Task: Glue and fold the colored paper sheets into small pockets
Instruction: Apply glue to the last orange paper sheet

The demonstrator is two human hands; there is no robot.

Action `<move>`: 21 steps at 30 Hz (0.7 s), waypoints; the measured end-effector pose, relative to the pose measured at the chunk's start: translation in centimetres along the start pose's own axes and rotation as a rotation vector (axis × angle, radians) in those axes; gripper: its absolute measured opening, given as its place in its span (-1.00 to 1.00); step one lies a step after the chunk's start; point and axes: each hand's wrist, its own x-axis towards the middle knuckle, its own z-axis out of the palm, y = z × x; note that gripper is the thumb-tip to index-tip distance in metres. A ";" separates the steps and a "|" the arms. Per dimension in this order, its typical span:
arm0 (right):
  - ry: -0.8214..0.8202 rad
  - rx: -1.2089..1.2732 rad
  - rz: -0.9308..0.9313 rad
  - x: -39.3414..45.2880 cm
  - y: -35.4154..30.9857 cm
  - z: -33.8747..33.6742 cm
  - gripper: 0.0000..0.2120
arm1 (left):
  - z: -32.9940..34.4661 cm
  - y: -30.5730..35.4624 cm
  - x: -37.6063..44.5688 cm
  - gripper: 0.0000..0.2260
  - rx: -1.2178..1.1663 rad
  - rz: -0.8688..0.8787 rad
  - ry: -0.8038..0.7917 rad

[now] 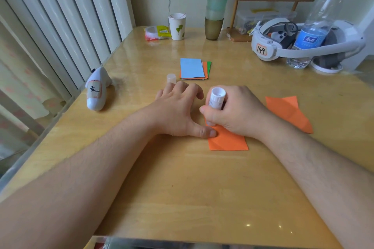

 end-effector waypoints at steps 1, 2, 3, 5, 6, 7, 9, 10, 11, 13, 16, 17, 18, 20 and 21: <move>-0.002 -0.007 -0.003 0.0 0.0 0.0 -0.60 | 0.0 0.0 0.0 -0.13 0.000 0.000 -0.001; -0.003 -0.012 -0.004 0.1 0.0 -0.1 -0.61 | 0.0 0.0 0.0 -0.13 -0.001 0.001 0.000; -0.001 -0.017 -0.002 0.0 0.1 -0.2 -0.62 | 0.0 0.0 0.0 -0.13 -0.004 0.001 0.000; 0.004 -0.029 0.014 -0.3 0.3 -0.6 -0.69 | 0.0 -0.1 0.0 -0.13 -0.007 0.000 -0.002; 0.001 -0.035 0.029 -0.5 0.4 -0.9 -0.74 | 0.0 -0.1 0.0 -0.13 -0.008 0.000 -0.003; -0.006 -0.036 0.045 -0.7 0.5 -1.2 -0.78 | 0.0 -0.1 0.0 -0.14 -0.008 0.000 -0.005; -0.017 -0.035 0.076 -1.2 0.8 -1.8 -0.83 | 0.0 -0.2 -0.1 -0.15 -0.009 0.001 -0.006; -0.021 -0.031 0.088 -1.4 0.9 -2.1 -0.84 | 0.0 -0.2 -0.1 -0.15 -0.010 0.002 -0.006; -0.027 -0.026 0.097 -1.6 1.0 -2.4 -0.84 | 0.0 -0.2 -0.1 -0.15 -0.011 0.002 -0.007; -0.044 -0.026 0.109 -1.8 1.2 -2.9 -0.84 | 0.0 -0.2 -0.1 -0.15 -0.014 0.001 -0.009; -0.053 -0.034 0.112 -1.9 1.5 -3.5 -0.85 | 0.0 -0.2 -0.1 -0.15 -0.021 0.000 -0.009; -0.050 -0.036 0.109 -2.0 1.6 -3.6 -0.85 | 0.0 -0.2 -0.1 -0.15 -0.024 0.001 -0.008; -0.048 -0.036 0.106 -2.0 1.7 -3.7 -0.84 | 0.0 -0.2 -0.1 -0.15 -0.026 0.002 -0.007; -0.050 -0.034 0.104 -1.9 1.9 -3.8 -0.83 | 0.0 -0.3 -0.1 -0.15 -0.029 0.003 -0.004; -0.054 -0.035 0.105 -1.9 1.9 -3.8 -0.83 | 0.0 -0.3 -0.1 -0.15 -0.029 0.003 -0.003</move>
